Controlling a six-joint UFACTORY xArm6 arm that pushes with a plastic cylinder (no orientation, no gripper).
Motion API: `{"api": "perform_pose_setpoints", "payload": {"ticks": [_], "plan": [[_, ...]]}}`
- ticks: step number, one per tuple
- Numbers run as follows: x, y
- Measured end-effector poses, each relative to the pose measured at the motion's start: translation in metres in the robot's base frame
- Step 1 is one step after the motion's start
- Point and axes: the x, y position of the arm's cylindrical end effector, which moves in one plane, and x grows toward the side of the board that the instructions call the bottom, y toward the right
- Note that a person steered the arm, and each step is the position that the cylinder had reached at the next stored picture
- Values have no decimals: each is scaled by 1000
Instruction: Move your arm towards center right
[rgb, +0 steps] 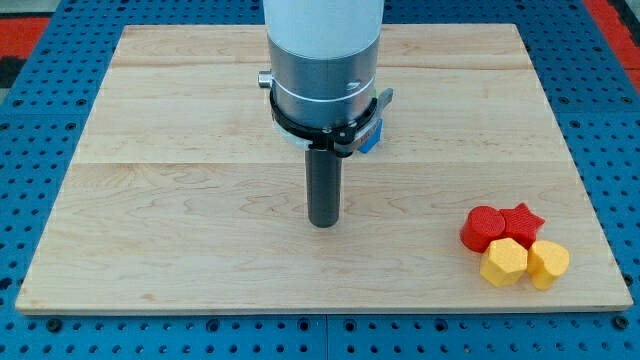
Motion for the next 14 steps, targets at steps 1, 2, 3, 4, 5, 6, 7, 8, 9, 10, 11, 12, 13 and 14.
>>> {"api": "perform_pose_setpoints", "payload": {"ticks": [1, 2, 3, 4, 5, 6, 7, 8, 9, 10, 11, 12, 13, 14], "plan": [[-15, 1], [-32, 8], [-43, 9], [-44, 62], [-59, 72], [-70, 76], [-70, 77], [-70, 80], [-70, 86], [-70, 93], [-73, 93], [-73, 96], [-79, 99], [-84, 108]]}}
